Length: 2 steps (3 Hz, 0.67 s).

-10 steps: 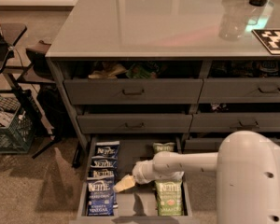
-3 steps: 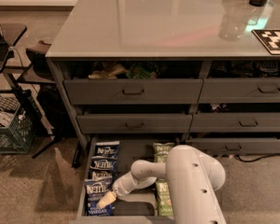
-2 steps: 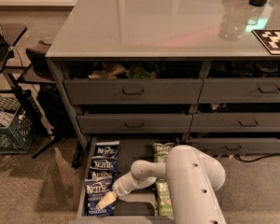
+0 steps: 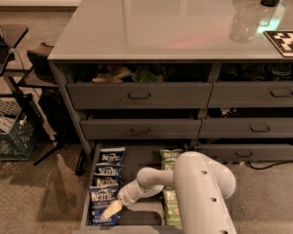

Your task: Pick blue chip bag from bottom drawer and place on counter

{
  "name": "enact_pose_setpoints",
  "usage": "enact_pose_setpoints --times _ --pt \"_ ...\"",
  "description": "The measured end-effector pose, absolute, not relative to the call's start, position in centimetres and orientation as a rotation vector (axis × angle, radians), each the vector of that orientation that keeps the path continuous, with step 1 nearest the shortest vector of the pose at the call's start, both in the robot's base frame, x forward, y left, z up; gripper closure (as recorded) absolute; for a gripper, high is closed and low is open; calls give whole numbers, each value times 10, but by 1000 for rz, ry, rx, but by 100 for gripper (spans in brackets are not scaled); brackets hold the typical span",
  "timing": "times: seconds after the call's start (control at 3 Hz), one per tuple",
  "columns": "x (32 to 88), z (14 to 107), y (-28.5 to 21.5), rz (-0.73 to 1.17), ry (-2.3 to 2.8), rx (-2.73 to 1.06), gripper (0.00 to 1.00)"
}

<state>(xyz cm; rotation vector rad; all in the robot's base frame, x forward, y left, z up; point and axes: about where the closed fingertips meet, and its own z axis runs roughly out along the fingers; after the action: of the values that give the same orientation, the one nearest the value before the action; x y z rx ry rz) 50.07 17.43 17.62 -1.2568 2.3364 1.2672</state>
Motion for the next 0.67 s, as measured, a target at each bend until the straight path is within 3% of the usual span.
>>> enact_pose_setpoints --times 0.67 --pt "491 218 156 1111 2292 -1172 0"
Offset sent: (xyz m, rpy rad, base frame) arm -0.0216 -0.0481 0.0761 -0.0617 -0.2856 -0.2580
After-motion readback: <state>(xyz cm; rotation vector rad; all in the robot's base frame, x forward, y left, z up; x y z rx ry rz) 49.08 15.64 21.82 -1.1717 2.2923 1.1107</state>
